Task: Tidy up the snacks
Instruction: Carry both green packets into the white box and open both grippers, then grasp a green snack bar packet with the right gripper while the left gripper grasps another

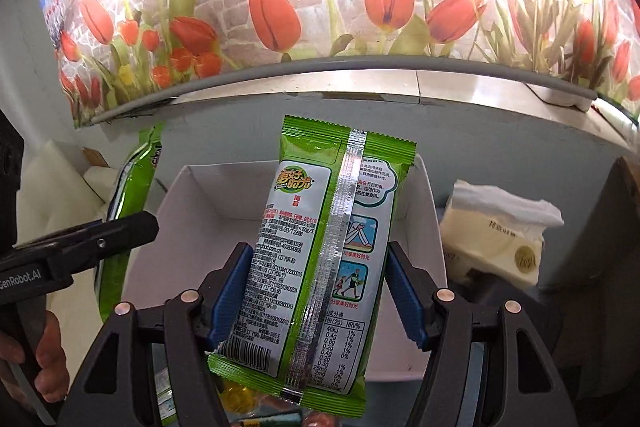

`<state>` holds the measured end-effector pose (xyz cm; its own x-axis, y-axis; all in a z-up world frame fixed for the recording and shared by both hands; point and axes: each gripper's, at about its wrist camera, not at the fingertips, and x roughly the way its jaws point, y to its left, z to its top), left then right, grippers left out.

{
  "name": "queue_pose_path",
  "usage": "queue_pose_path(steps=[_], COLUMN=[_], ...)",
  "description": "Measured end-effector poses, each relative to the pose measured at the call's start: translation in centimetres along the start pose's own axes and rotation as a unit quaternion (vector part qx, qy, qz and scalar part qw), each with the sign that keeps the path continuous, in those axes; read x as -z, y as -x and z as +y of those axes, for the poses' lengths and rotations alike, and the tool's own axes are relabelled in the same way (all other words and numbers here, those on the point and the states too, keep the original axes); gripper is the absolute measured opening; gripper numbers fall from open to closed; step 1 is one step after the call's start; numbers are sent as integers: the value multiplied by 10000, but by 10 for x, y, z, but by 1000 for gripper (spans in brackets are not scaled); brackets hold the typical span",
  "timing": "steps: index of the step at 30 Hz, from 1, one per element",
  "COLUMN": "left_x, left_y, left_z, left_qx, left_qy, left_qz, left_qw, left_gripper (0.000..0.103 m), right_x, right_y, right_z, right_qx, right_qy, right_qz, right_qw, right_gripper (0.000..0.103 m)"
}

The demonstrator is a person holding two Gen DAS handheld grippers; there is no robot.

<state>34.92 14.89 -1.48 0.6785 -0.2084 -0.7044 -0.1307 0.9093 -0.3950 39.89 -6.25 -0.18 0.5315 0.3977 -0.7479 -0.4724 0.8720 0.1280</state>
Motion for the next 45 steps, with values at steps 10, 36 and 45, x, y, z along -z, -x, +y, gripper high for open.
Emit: queue_pose_path(steps=[10, 36, 45], left_x=[4, 182, 233], left_y=[-9, 139, 151], left_z=[19, -34, -10], left_qx=[-50, -238, -360], left_qy=[-95, -1675, -1470], left_qz=[28, -712, -460], left_qw=[9999, 9830, 9874], left_gripper=[103, 103, 103], right_x=[6, 196, 255], right_y=[-9, 90, 52], right_z=[-4, -21, -9], right_qx=[394, 974, 1181], right_qy=[213, -723, -429], right_qz=[-58, 148, 793], right_qw=[9990, 9925, 9889], right_gripper=[103, 103, 103])
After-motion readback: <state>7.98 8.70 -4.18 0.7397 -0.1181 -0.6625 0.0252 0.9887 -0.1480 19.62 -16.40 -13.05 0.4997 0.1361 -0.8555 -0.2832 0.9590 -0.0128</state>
